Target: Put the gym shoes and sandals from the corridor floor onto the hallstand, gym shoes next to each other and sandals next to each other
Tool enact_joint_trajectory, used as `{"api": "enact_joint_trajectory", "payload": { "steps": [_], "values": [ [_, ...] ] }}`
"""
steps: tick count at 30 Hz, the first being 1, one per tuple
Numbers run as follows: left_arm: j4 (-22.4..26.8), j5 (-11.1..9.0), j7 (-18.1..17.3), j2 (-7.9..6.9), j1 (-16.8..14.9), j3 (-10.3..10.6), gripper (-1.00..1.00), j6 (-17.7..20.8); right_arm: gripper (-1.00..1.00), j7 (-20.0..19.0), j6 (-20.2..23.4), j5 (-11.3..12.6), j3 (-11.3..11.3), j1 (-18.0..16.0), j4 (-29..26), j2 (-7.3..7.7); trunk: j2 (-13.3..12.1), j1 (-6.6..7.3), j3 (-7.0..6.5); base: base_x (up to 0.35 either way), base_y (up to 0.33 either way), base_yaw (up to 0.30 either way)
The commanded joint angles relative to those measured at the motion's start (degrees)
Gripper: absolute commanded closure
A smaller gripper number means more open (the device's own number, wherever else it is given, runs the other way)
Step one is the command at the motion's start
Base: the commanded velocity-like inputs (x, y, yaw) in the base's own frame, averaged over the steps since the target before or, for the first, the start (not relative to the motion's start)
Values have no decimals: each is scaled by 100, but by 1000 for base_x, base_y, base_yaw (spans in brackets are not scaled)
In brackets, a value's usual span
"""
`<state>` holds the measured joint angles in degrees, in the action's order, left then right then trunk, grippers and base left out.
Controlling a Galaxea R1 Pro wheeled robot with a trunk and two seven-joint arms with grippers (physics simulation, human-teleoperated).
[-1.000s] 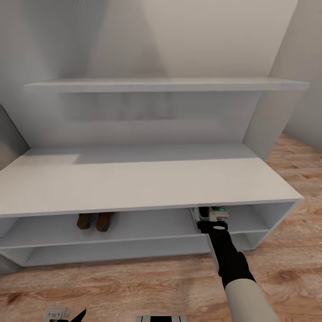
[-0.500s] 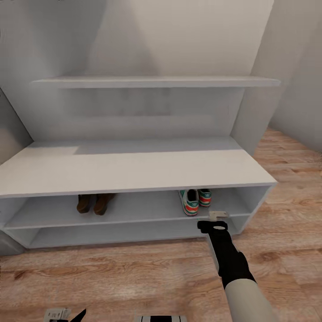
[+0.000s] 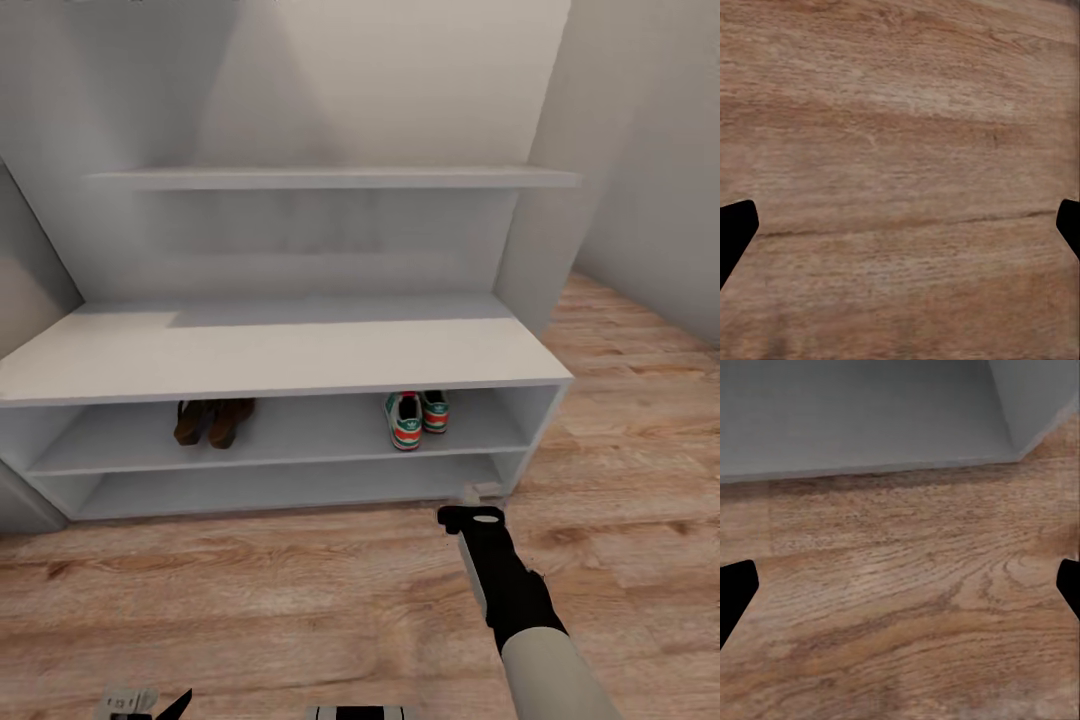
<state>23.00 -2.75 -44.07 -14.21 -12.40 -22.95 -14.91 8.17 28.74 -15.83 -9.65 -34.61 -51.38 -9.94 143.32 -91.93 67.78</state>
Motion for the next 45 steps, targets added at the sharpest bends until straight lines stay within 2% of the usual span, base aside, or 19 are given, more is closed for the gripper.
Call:
{"api": "enact_joint_trajectory", "payload": {
  "steps": [1, 5, 9, 10, 12, 13, 14, 17, 18, 22, 23, 27, 30, 39, 41, 42, 45],
  "values": [
    [-8, -15, -32, 2, -5, -21, -100, -3, -100, -4, 5, -32, -11, -1, 93, -5, 2, 5, 4, -313, -18, 0],
    [-7, -17, -16, 5, -7, -24, -100, -3, -100, -10, -334, -46, -16, 4, 687, -5, 2, 5, 4, -314, -9, 0],
    [-7, -22, -11, 5, -7, -24, -100, -3, -100, -20, -949, -58, -18, 6, 1259, -5, 2, 5, 4, -315, -3, 0],
    [-6, -30, -7, 6, -7, -25, -100, -3, -100, -25, -1707, -64, -19, 11, 1894, -5, 2, 5, 4, -308, -1, 0],
    [-6, -34, -6, 6, -7, -28, -100, -3, -100, -27, -2082, -66, -19, 16, 2237, -5, 2, 5, 4, -283, -1, 0],
    [-6, -37, -6, 6, -7, -30, -100, -3, -100, -30, -2434, -69, -19, 22, 2590, 9, 2, 5, 4, -196, 0, 0],
    [-6, -40, -5, 6, -8, -30, -100, -3, -100, -30, -2761, -72, -17, 24, 2938, 87, 2, 5, 4, -126, 0, 0],
    [-6, -42, -5, 0, -4, -30, -100, -6, -100, -29, -3197, -75, -14, 27, 3406, 207, 2, 5, 4, -82, 0, 0],
    [-8, -41, -5, -12, -1, -31, -100, -10, -100, -30, -3707, -76, -12, 29, 3888, 378, 2, 5, 4, -26, 0, 0],
    [-9, -41, -5, -30, 0, -33, -100, -7, -100, -33, -4099, -79, -11, 31, 4196, 545, 2, 5, 4, -16, 0, 0],
    [-9, -44, -5, -38, 1, -33, -100, -5, -100, -32, -4283, -72, -11, 34, 4322, 676, 2, 5, 4, -6, 0, 0],
    [-8, -44, -5, -44, 1, -34, -100, -4, -100, -28, -4423, -54, -11, 73, 4415, 908, 2, 5, 4, -3, 0, 0],
    [-9, -42, -5, -46, 1, -34, -100, -5, -100, -24, -4468, -46, -14, 124, 4437, 1004, 2, 5, 4, -1, 0, 0],
    [-7, -49, -5, -47, 1, -34, -100, -10, -100, -13, -4619, -43, -19, 347, 4451, 1091, 2, 5, 4, 0, 0, 0],
    [-5, -49, -5, -47, 1, -34, -100, -10, -100, -11, -4779, -46, -15, 382, 4453, 1095, 1, 7, -18, 0, 0, 0],
    [-6, -50, -5, -47, 1, -34, -100, -9, -100, -4, -5000, -49, -12, 419, 4458, 1098, 0, 10, -40, 0, 0, 0],
    [-6, -50, 1, -47, 7, -34, -100, -5, -100, 6, -5167, -51, -11, 481, 4460, 1099, -4, 18, -107, 0, 0, 0]
  ]
}}
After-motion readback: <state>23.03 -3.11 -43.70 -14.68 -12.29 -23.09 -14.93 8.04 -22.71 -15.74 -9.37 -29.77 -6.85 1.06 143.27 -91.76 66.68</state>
